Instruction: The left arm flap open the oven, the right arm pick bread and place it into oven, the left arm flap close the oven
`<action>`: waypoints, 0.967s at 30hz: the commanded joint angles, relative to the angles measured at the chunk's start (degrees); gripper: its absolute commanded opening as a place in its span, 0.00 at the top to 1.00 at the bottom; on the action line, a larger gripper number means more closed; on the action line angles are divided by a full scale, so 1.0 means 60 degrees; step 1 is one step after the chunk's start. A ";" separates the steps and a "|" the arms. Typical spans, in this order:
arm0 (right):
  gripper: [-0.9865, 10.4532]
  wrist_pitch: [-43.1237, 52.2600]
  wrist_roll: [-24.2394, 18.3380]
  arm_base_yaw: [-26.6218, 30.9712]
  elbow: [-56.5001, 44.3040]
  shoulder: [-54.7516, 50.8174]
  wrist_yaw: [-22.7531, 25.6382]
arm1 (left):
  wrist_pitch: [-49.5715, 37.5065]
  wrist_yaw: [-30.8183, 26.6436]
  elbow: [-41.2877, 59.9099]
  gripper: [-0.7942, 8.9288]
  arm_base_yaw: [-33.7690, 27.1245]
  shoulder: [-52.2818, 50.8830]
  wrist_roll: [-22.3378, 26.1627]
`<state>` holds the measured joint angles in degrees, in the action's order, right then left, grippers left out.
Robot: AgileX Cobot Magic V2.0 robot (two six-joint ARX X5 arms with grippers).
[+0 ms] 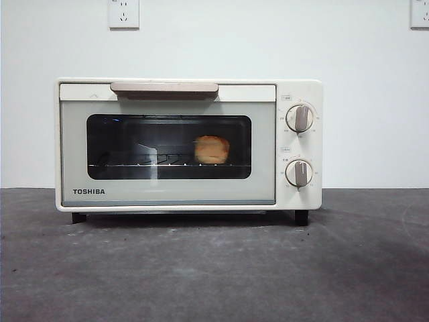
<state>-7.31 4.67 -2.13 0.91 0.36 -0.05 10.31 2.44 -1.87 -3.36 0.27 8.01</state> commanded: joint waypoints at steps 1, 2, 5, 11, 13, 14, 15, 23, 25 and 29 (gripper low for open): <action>0.91 -0.0444 -0.0069 0.0022 -0.0066 -0.0025 -0.0018 | 0.0066 0.0000 0.0197 0.90 -0.0018 -0.0015 -0.0025; 0.91 -0.0561 -0.0069 0.0022 -0.0066 -0.0025 -0.0025 | 0.0066 0.0000 0.0197 0.90 -0.0018 -0.0015 -0.0022; 0.91 -0.0525 -0.0062 0.0018 -0.0066 -0.0025 -0.0025 | 0.0066 0.0000 0.0197 0.90 -0.0018 -0.0015 -0.0025; 0.91 -0.0357 -0.0069 0.0022 -0.0066 -0.0025 0.0007 | 0.0066 0.0000 0.0197 0.90 -0.0018 -0.0015 -0.0025; 0.91 -0.0281 -0.0069 0.0022 -0.0066 -0.0025 0.0007 | 0.0066 0.0000 0.0197 0.90 -0.0018 -0.0015 -0.0025; 0.91 -0.0281 -0.0069 0.0022 -0.0066 -0.0025 0.0007 | 0.0066 0.0000 0.0197 0.90 -0.0018 -0.0015 -0.0025; 0.91 -0.0291 -0.0069 0.0022 -0.0066 -0.0025 0.0004 | 0.0066 0.0000 0.0197 0.90 -0.0018 -0.0015 -0.0022; 0.91 -0.0288 -0.0069 0.0022 -0.0066 -0.0025 0.0007 | 0.0066 0.0000 0.0197 0.90 -0.0018 -0.0015 -0.0022; 0.91 -0.0288 -0.0069 0.0022 -0.0066 -0.0025 0.0007 | 0.0066 0.0000 0.0197 0.90 -0.0018 -0.0015 -0.0022; 0.91 -0.0288 -0.0069 0.0022 -0.0066 -0.0025 0.0004 | 0.0066 0.0000 0.0197 0.90 -0.0018 -0.0015 -0.0025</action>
<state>-9.52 4.67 -2.13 0.93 0.36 -0.16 10.31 2.44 -1.87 -3.36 0.27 8.01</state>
